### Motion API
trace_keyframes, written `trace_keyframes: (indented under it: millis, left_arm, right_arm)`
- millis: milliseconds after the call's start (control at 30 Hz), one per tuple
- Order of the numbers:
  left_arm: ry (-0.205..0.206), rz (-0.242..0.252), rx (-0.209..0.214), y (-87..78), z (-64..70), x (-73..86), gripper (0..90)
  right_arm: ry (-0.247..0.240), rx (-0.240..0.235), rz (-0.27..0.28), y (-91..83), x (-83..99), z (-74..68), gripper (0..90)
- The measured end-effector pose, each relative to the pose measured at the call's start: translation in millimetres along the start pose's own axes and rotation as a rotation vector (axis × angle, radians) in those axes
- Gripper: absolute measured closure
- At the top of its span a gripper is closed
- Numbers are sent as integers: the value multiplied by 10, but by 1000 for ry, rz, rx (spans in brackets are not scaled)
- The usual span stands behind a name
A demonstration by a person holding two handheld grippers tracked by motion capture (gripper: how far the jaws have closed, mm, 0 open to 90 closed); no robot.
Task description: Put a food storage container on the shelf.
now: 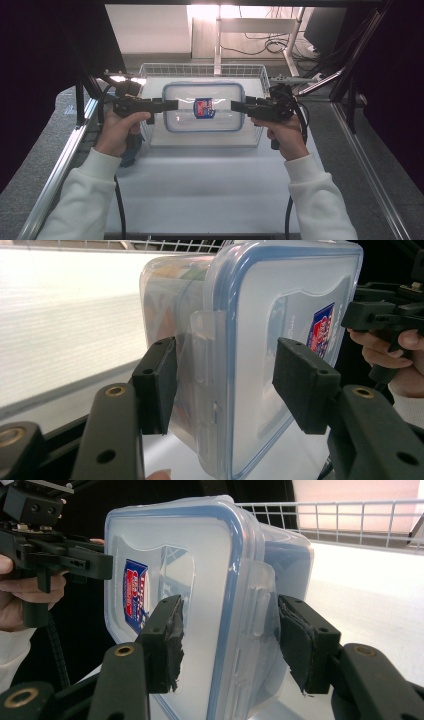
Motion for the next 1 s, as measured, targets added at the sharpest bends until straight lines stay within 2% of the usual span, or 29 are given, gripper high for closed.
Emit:
trace_keyframes:
  millis: [167,367,700,1000]
  left_arm:
    - [-2,12,2,10,-37,-101,441]
    - [9,20,-15,13,-39,-219,439]
    - [14,9,-15,123,-115,-447,438]
    - [-3,-7,-12,236,-242,-485,438]
  right_arm:
    - [-5,4,0,31,-108,27,454]
    - [-8,-1,8,64,-207,81,453]
    - [1,3,13,106,-375,231,452]
    - [17,8,-10,206,-423,363,452]
Point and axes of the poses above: each handheld gripper's, and its own axes: y roughly forward along the jaws, x roughly out of its underside, z roughly to its right, the point moved 1 cm from there along y, roughly forward along the jaws, and after that the axes turned 9 degrees about -x, right-handed, at the moved point
